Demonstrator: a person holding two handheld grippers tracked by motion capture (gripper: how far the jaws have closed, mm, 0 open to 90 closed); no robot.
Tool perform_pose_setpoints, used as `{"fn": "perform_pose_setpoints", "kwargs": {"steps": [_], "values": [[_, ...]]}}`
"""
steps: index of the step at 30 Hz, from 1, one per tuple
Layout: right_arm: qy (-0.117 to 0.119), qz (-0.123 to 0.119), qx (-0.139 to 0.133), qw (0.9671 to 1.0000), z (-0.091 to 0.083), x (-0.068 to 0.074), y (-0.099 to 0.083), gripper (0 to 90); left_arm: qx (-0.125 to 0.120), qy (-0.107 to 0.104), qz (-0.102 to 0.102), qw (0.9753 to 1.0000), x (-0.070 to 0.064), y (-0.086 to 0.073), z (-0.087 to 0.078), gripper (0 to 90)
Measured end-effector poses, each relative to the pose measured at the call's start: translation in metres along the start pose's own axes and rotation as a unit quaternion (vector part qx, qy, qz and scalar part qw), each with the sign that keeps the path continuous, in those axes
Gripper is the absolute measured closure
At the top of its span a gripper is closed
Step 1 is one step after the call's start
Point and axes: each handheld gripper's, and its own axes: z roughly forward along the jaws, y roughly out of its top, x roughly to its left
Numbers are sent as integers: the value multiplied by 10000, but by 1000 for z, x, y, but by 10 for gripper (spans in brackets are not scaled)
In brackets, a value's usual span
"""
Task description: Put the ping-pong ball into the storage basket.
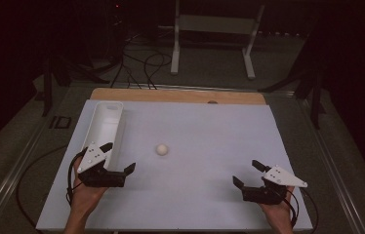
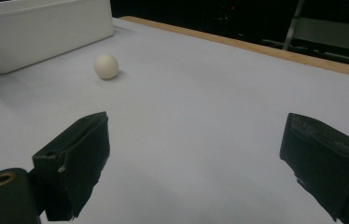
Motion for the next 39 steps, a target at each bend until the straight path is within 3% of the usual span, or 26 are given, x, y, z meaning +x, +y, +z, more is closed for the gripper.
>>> {"fn": "perform_pose_setpoints", "kwargs": {"steps": [15, 39], "values": [[39, 41, 14, 10000, 1, 0, 0, 81, 182, -18, 75, 9998, 0, 16, 12, 1], [46, 89, 16, 9999, 2, -1, 0, 80, 513, -75, 106, 9986, 3, 29, 38, 1]]}}
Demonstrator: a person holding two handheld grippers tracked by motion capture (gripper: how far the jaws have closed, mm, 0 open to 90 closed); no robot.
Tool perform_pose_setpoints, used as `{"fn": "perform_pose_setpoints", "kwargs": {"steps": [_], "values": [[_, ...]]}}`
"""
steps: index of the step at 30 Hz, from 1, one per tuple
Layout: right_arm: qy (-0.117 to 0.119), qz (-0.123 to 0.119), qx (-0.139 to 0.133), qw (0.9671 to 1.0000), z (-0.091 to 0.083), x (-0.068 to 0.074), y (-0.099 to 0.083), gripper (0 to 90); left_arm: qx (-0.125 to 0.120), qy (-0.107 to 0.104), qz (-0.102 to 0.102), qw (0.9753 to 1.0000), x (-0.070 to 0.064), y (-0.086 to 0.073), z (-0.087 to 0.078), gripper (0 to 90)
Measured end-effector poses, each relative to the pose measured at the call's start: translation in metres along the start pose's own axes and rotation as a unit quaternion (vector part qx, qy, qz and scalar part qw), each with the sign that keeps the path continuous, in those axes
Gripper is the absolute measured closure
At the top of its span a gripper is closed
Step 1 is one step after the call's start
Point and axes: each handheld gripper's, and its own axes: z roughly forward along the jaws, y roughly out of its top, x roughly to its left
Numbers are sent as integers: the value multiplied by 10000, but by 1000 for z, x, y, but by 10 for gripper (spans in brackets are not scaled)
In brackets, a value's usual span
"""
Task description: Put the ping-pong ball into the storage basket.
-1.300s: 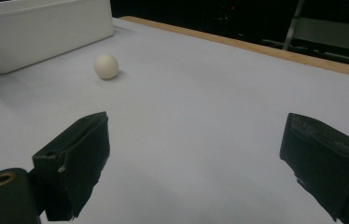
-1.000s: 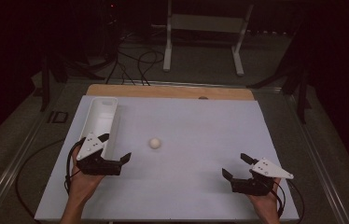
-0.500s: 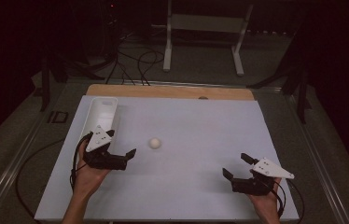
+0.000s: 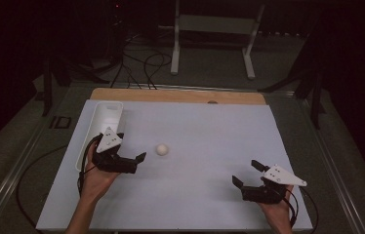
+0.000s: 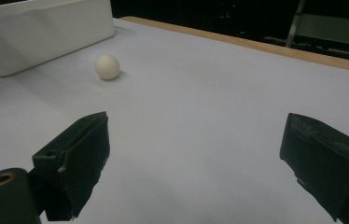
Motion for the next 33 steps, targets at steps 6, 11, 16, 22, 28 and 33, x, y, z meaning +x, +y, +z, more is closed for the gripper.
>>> {"fn": "perform_pose_setpoints", "kwargs": {"steps": [6, 11, 16, 22, 28, 33], "values": [[-2, 14, 18, 10000, 0, 0, 0, 80, 21, -15, 32, 10000, 0, 8, 4, 1], [-2, 28, 31, 10000, 1, 1, 0, 80, 98, -35, 57, 9999, -1, 13, 9, 1], [-2, 21, 18, 10000, 0, 0, 0, 80, 180, -51, 93, 9998, -1, 17, 15, 1], [7, 38, 44, 10000, 1, 1, -1, 80, 255, -84, 99, 9996, 0, 19, 21, 0], [8, 35, 50, 10000, 1, 1, -1, 80, 361, -106, 125, 9992, 1, 22, 29, 1], [10, 45, 60, 10000, 1, 2, -1, 80, 453, -131, 159, 9988, 1, 25, 35, 0]]}}
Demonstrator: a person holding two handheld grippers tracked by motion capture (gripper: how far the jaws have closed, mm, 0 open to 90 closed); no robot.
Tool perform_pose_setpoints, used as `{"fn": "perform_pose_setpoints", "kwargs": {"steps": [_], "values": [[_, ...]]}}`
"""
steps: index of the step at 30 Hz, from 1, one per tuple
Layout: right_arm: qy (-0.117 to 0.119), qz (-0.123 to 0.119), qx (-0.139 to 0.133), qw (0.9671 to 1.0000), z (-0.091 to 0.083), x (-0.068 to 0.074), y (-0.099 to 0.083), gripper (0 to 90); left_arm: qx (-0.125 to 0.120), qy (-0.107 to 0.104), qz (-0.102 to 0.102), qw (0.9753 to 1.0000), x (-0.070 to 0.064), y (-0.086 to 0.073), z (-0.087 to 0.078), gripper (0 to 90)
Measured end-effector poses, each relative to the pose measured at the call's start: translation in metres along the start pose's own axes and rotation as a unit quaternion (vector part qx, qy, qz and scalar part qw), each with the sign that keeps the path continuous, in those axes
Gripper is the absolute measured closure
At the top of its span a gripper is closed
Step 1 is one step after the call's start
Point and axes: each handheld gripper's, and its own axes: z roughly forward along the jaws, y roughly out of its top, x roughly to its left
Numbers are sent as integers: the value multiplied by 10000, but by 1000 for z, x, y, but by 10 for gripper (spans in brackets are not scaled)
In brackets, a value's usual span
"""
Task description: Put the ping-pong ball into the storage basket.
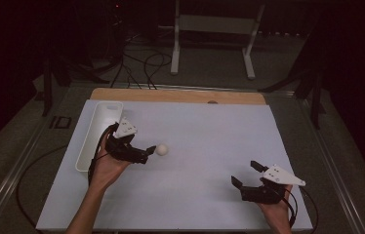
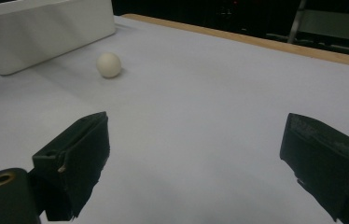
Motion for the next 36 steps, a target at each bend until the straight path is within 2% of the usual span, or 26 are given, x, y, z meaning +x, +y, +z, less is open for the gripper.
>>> {"fn": "perform_pose_setpoints", "kwargs": {"steps": [15, 33, 36], "values": [[0, 4, 4, 10000, 0, -1, 0, 80, 235, -127, 65, 9996, -1, 5, 17, 0], [25, 79, -4, 10000, -1, -3, -1, 80, 470, -150, 141, 9987, -4, 11, 36, 0], [29, 129, 79, 9999, 0, -3, 0, 81, 520, -147, 142, 9984, -4, 12, 40, 1]]}}
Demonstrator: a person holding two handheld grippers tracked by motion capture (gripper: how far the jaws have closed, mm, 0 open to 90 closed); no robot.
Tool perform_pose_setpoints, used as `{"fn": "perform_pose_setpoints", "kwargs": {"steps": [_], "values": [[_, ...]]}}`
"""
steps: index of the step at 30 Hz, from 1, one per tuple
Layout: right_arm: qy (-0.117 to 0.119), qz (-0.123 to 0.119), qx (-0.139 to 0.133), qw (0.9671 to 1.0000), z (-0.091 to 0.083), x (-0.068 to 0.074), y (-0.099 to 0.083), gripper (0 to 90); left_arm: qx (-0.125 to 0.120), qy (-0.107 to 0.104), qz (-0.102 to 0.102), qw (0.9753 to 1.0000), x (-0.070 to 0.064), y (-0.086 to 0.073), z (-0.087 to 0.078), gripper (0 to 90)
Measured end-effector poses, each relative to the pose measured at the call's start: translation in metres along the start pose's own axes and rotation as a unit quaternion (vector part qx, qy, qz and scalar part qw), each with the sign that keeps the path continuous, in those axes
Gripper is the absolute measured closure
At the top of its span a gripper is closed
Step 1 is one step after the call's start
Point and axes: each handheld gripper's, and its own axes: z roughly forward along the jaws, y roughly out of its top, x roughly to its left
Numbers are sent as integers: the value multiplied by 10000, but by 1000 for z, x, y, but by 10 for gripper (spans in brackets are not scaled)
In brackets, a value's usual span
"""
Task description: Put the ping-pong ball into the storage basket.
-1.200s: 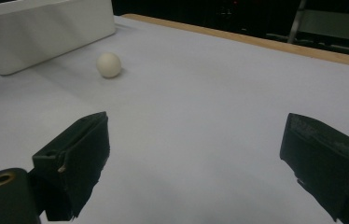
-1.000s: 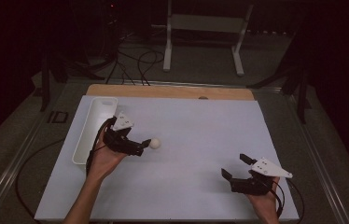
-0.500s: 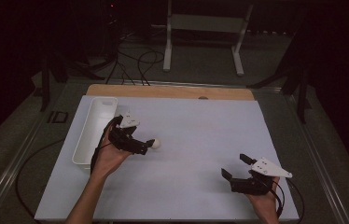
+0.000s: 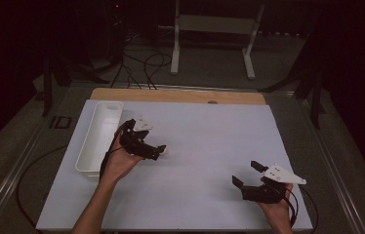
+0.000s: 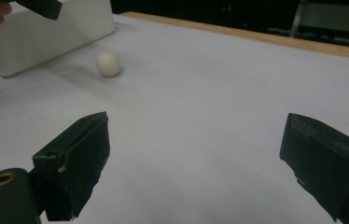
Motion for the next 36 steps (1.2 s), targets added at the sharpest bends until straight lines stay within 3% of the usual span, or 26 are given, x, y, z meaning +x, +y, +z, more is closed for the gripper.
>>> {"fn": "perform_pose_setpoints", "kwargs": {"steps": [17, 36], "values": [[-12, 156, 11, 9999, 0, -2, 0, 80, 192, -9, -145, 9997, 6, 2, 12, 0], [-14, 155, 47, 9999, 0, -2, 0, 80, 470, 33, -228, 9986, 11, 2, 32, 0]]}}
